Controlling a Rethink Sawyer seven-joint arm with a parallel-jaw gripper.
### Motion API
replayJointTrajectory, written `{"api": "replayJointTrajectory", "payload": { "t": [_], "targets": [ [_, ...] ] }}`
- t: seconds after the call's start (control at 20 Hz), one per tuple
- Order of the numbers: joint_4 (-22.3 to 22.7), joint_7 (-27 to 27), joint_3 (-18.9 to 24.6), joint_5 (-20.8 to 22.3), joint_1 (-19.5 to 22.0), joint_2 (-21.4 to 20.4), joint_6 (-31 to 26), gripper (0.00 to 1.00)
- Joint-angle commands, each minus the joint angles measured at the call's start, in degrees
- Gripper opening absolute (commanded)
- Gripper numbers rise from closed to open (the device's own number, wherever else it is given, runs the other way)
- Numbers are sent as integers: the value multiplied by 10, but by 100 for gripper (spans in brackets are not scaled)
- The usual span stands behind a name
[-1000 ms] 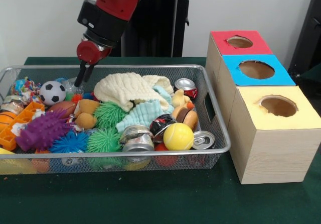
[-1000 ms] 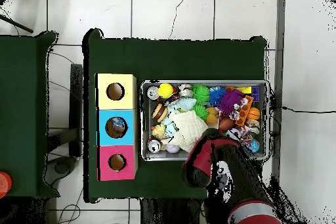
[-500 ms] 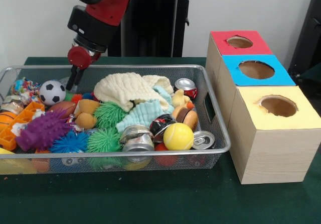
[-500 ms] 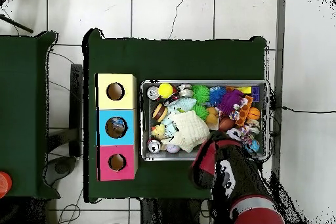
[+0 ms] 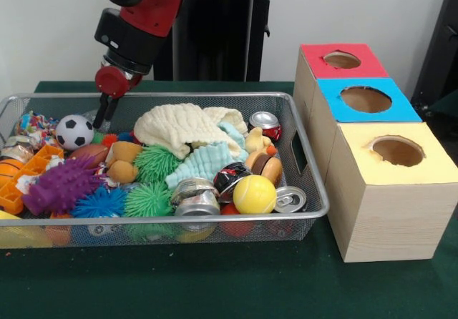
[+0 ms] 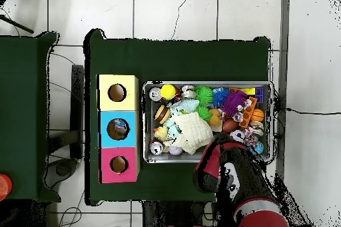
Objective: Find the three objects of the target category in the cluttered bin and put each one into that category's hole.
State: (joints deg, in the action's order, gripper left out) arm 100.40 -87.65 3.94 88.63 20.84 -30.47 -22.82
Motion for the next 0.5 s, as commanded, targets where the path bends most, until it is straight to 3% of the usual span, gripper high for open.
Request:
{"api": "replayJointTrajectory", "payload": {
  "t": [0.05, 0.5],
  "targets": [
    [-30, -104, -10, 7, 23, 35, 40, 100],
    [-19, -142, -22, -3, 12, 57, 62, 100]
  ]
}}
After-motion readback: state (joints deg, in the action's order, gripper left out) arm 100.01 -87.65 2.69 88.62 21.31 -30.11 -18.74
